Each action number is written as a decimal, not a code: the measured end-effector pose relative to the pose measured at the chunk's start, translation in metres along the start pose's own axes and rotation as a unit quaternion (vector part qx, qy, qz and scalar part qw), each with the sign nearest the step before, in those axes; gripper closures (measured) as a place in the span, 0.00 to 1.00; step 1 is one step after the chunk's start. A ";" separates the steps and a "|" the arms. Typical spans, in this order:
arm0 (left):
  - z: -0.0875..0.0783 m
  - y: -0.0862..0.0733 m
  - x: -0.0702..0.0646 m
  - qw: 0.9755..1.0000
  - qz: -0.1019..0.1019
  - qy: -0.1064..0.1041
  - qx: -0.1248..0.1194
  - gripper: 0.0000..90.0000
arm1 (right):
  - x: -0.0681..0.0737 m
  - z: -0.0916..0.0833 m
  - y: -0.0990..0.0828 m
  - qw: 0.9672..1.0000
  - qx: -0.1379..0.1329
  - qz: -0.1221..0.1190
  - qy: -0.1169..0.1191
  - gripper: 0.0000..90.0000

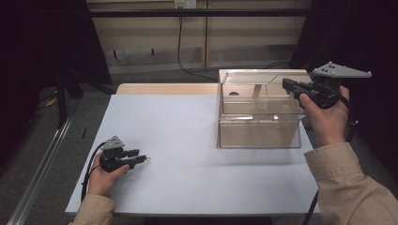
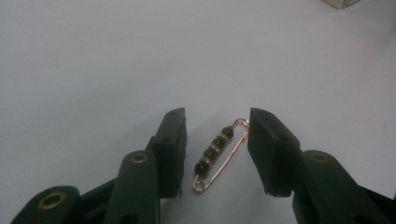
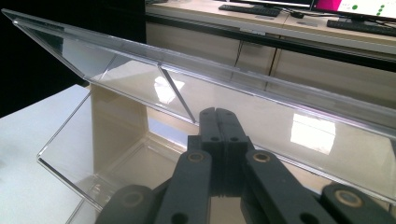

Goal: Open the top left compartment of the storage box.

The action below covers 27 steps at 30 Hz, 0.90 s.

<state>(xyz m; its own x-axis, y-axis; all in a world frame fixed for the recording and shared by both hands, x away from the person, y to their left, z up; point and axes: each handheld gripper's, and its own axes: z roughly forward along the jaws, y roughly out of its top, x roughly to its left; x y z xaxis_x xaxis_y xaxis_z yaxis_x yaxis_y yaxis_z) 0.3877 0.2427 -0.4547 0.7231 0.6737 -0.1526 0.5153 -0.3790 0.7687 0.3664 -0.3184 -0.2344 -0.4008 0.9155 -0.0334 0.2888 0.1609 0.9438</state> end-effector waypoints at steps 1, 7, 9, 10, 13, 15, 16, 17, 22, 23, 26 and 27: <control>0.001 0.000 0.000 1.000 -0.001 -0.003 0.000 0.68 | 0.000 0.000 0.000 1.000 0.000 0.001 0.001 1.00; 0.006 0.002 -0.003 1.000 0.014 -0.003 0.018 0.76 | 0.000 0.000 0.000 1.000 0.000 0.000 0.001 1.00; 0.007 0.001 -0.005 1.000 0.021 -0.005 0.020 0.80 | 0.000 0.000 0.000 1.000 0.001 0.000 0.001 1.00; 0.007 0.001 -0.005 0.999 0.026 -0.006 0.024 0.80 | 0.000 0.000 0.000 1.000 0.001 0.000 0.001 1.00; 0.007 0.001 -0.007 1.000 0.013 -0.004 0.024 0.85 | 0.000 -0.001 0.000 1.000 0.001 0.000 0.001 1.00; 0.007 0.001 -0.008 1.000 0.006 -0.006 0.026 0.89 | 0.000 0.000 0.000 1.000 0.001 -0.001 0.000 1.00; 0.007 0.001 -0.008 1.000 0.000 -0.008 0.027 0.93 | 0.001 0.000 0.000 1.000 0.002 -0.002 0.000 1.00; 0.007 0.000 -0.009 1.000 -0.009 -0.010 0.027 0.93 | 0.002 0.000 0.000 1.000 0.002 -0.002 0.001 1.00; 0.006 0.001 -0.009 0.999 -0.032 -0.014 0.028 0.93 | 0.003 0.002 0.000 1.000 0.002 -0.002 0.003 1.00; 0.006 0.001 -0.010 0.999 -0.035 -0.018 0.028 0.93 | 0.003 0.003 0.000 1.000 0.003 -0.001 0.004 1.00; 0.003 0.003 -0.010 0.998 -0.049 -0.032 0.021 0.93 | 0.003 0.003 0.000 1.000 0.004 0.000 0.005 1.00; 0.002 0.004 -0.010 0.998 -0.055 -0.037 0.017 0.93 | 0.003 0.003 0.000 1.000 0.003 -0.001 0.004 1.00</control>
<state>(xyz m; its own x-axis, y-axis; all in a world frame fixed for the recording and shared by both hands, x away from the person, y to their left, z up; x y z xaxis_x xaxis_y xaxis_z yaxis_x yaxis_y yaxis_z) 0.3829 0.2331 -0.4511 0.6925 0.6640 -0.2819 0.6082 -0.3272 0.7233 0.3678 -0.3142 -0.2353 -0.4089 0.9120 -0.0330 0.2936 0.1658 0.9414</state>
